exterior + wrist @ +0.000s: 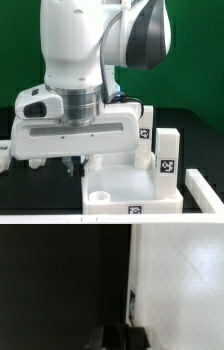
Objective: Assemble desk
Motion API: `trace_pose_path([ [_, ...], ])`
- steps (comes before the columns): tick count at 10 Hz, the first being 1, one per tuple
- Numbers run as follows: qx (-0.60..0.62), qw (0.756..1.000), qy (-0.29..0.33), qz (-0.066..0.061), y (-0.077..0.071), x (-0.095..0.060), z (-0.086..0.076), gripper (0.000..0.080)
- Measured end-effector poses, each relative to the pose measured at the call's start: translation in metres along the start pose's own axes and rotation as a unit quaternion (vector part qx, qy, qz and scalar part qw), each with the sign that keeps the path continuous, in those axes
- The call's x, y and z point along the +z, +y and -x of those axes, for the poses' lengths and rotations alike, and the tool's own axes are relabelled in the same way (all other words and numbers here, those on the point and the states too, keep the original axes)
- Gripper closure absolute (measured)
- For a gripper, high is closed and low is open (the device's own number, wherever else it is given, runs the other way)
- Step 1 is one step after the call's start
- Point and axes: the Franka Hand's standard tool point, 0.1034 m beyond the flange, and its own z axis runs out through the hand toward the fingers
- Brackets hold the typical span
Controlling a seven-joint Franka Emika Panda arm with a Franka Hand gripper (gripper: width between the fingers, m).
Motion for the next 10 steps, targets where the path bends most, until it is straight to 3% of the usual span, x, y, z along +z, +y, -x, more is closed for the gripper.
trace_pose_path([
  [1, 0.017, 1.0, 0.002, 0.002, -0.003, 0.0, -0.001, 0.0701],
  [2, 0.052, 0.999, 0.001, -0.011, -0.013, 0.0, 0.001, 0.0567],
  [3, 0.157, 0.984, -0.031, -0.083, -0.002, 0.001, 0.008, 0.034],
  [4, 0.201, 0.972, -0.065, -0.105, 0.0, -0.002, 0.012, 0.0217],
  [5, 0.199, 0.973, -0.061, -0.103, 0.002, -0.003, 0.01, 0.0171],
  [8, 0.2, 0.973, -0.06, -0.102, 0.003, -0.002, 0.01, 0.0151],
  [10, 0.136, 0.99, 0.0, -0.031, 0.004, -0.001, -0.007, 0.015],
])
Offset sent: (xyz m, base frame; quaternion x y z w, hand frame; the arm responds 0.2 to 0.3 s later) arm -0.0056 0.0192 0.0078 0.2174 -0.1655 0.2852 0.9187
